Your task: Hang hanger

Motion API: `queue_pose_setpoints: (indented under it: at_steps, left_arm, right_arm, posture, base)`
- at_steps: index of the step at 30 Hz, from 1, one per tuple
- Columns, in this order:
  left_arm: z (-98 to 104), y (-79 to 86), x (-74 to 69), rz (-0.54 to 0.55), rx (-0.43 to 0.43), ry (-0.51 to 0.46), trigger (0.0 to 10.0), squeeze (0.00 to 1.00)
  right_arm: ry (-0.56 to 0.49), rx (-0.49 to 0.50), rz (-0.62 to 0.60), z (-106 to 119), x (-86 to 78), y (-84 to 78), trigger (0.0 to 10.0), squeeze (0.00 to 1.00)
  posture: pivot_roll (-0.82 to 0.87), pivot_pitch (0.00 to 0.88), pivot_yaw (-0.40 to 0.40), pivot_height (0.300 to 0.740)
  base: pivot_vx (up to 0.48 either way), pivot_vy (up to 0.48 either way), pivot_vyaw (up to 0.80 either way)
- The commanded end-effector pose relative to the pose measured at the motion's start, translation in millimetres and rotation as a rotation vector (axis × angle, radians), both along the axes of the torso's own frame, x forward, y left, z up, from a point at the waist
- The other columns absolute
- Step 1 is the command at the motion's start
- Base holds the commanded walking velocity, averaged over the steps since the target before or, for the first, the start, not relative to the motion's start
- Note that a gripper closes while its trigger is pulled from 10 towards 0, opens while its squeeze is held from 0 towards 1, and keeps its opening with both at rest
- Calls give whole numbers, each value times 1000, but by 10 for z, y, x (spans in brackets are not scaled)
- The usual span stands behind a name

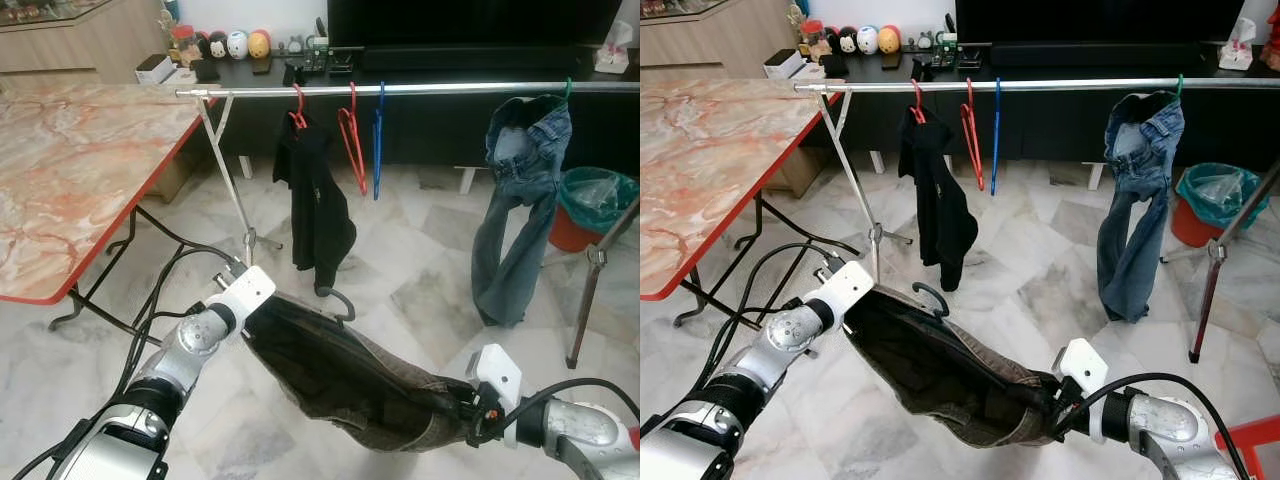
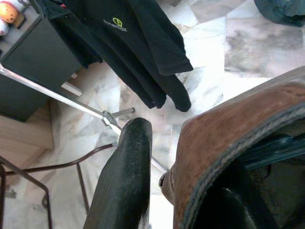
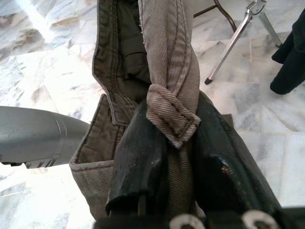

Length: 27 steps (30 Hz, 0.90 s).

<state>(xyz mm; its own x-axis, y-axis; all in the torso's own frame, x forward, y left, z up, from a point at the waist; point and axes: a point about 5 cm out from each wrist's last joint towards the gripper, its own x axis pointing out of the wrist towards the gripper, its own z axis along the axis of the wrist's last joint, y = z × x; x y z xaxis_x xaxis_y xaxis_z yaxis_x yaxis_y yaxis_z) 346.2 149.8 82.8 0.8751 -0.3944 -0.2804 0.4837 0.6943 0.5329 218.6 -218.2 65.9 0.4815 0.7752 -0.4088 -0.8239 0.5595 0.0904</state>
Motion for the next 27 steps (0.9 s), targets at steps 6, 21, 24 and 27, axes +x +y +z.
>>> queue_pose_setpoints:
  at_steps: [6,21,24,27]
  left_arm:
    - [5,149,-44,-18,-67,42,10000,1000]
    - [183,100,-73,-145,-284,70,10000,1000]
    - [173,98,-81,-161,-279,87,10000,1000]
    - [117,106,-118,-185,-243,118,10000,1000]
  right_arm:
    - [-34,-3,-19,37,26,-46,10000,0]
    - [-32,-18,-14,1,50,-13,10000,0]
    - [-34,-18,-14,-1,52,-8,10000,0]
    - [-34,-19,-16,-3,53,-10,10000,0]
  posture:
    - [56,45,114,740]
    - [62,44,113,740]
    - [61,44,113,740]
    - [61,44,113,740]
  base:
    - [0,0,0]
    - [0,0,0]
    - [0,0,0]
    - [0,0,0]
